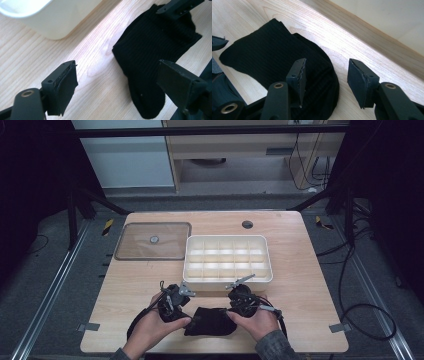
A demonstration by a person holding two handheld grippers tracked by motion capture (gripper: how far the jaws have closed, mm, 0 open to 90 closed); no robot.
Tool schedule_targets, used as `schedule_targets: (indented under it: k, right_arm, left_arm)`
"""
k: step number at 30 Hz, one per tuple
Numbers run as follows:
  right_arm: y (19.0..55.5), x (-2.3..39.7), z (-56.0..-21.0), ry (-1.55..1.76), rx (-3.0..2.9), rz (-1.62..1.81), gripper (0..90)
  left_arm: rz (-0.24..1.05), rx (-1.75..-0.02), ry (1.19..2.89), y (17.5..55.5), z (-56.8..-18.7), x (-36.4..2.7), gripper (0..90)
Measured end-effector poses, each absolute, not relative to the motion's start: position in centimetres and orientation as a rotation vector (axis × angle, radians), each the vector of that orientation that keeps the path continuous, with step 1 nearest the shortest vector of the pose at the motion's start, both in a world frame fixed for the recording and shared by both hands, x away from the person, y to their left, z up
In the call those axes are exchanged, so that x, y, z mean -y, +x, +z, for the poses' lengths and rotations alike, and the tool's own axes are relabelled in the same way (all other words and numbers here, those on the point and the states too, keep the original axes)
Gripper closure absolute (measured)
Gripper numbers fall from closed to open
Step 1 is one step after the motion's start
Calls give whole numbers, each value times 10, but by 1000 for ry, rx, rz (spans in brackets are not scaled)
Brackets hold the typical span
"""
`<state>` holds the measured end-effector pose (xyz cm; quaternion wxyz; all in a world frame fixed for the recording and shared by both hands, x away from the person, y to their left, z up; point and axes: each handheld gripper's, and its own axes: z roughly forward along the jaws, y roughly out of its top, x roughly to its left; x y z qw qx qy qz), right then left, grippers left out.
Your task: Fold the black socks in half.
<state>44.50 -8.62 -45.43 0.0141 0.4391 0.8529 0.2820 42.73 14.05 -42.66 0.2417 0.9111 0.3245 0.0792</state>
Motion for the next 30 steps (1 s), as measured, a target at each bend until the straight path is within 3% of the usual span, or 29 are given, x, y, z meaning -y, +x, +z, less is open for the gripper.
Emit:
schedule_targets:
  k: [18,30]
  right_arm:
    - [435,85,-460,1342,-2701,835,478]
    - [431,84,-460,1315,-2725,823,535]
  left_arm:
    - [149,-865,2470,407,-442,-155,243]
    - [64,-852,2493,406,-454,-152,452]
